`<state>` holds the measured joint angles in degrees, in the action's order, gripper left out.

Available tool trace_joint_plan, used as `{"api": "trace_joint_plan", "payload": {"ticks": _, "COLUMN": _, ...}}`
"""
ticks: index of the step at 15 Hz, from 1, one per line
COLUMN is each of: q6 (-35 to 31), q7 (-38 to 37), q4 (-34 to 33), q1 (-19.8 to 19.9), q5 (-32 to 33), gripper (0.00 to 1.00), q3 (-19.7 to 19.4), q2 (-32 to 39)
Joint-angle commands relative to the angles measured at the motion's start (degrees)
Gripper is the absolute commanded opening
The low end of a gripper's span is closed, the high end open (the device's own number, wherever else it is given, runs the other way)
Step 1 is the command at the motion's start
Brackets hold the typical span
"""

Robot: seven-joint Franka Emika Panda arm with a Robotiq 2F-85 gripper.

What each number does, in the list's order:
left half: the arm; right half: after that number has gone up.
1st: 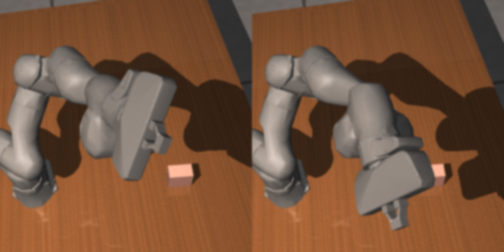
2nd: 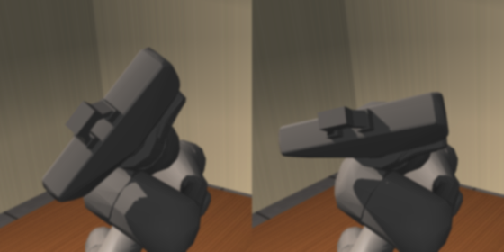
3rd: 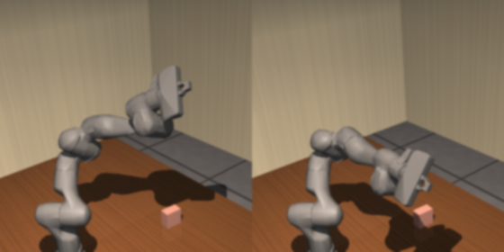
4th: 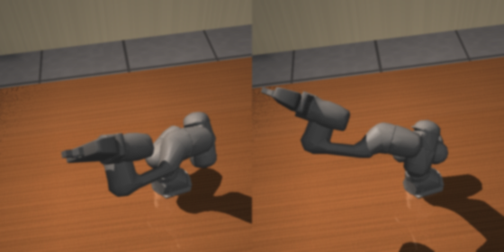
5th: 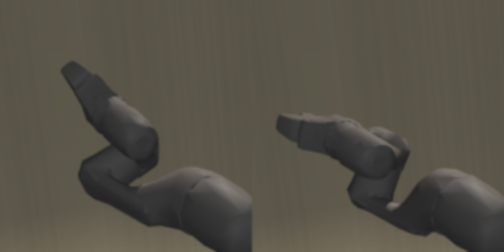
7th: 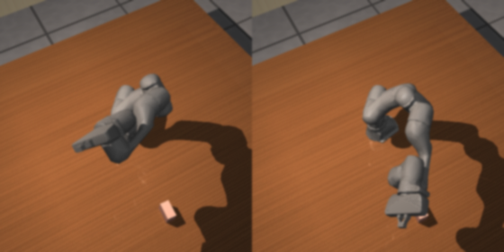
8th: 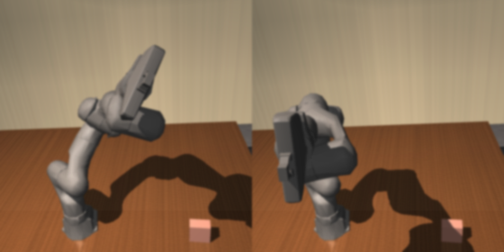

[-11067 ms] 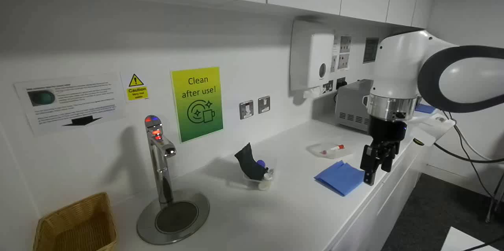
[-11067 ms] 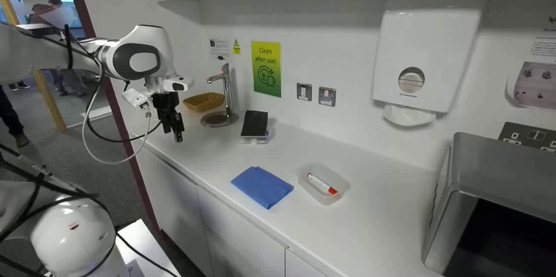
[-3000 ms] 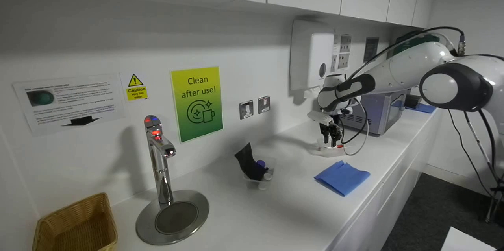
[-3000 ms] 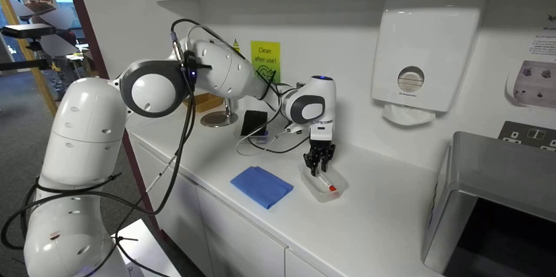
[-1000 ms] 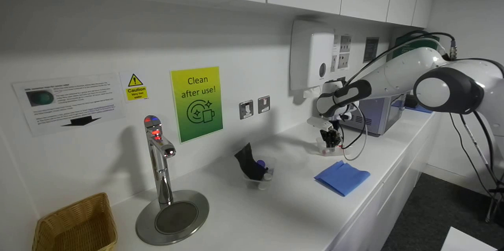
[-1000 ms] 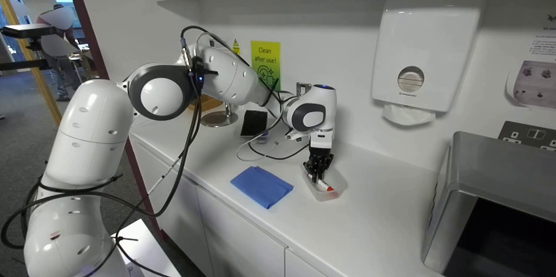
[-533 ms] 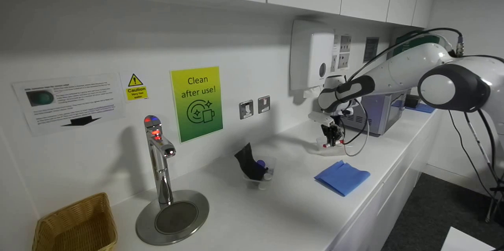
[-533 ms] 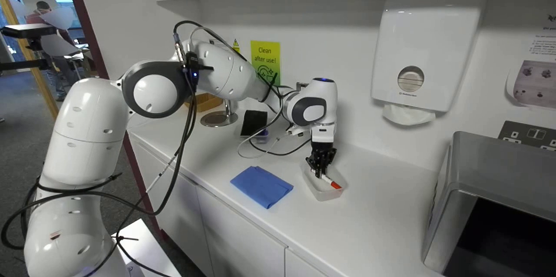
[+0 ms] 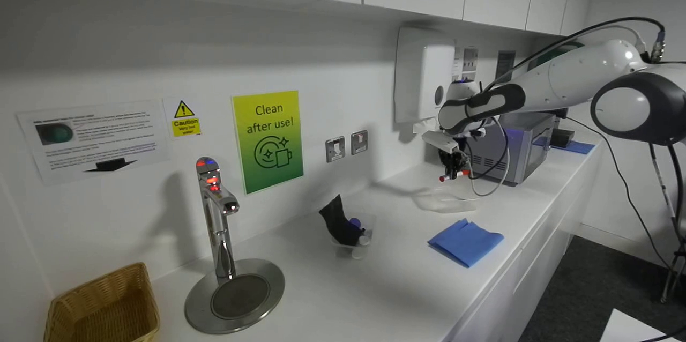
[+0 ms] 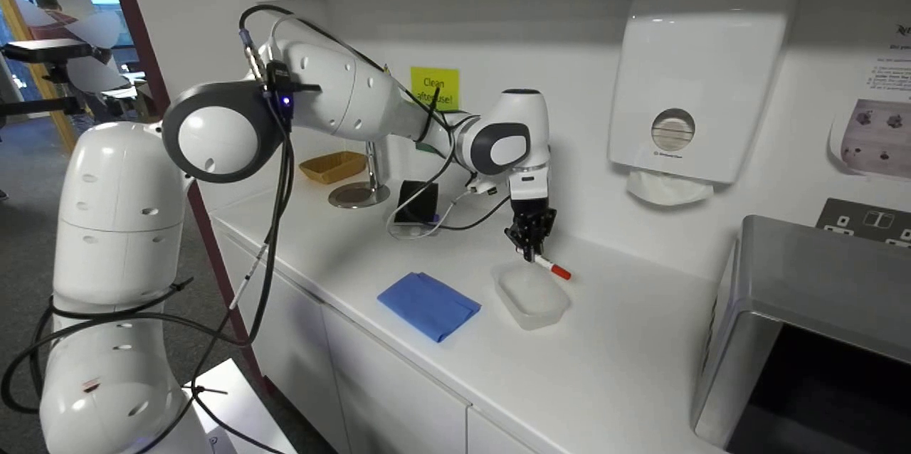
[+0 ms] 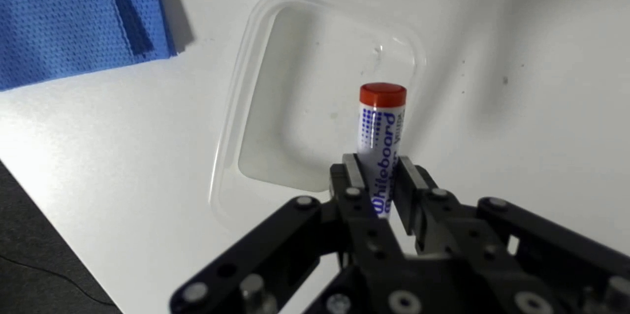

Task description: Put the white and red marker on the counter.

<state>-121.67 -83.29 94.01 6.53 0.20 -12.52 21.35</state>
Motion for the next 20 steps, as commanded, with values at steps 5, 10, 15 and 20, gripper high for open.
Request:
{"api": "trace_joint_plan", "payload": {"ticks": 5, "q6": 2.7, "q7": 0.0, "q4": -6.2, "q1": -3.2, "q5": 1.7, "gripper": 0.05, "q3": 1.8, "q2": 0.5}}
{"api": "trace_joint_plan", "payload": {"ticks": 10, "q6": 5.1, "q7": 0.2, "q4": -11.8, "q1": -6.3, "q5": 3.3, "gripper": 0.05, "q3": 3.6, "q2": 2.7}}
{"api": "trace_joint_plan", "payload": {"ticks": 15, "q6": 9.6, "q7": 2.0, "q4": -15.5, "q1": -7.9, "q5": 2.3, "gripper": 0.05, "q3": 6.0, "q2": 5.2}}
{"api": "trace_joint_plan", "payload": {"ticks": 20, "q6": 15.1, "q7": 2.3, "q4": -16.6, "q1": -8.5, "q5": 1.9, "gripper": 0.05, "q3": 7.2, "q2": 6.8}}
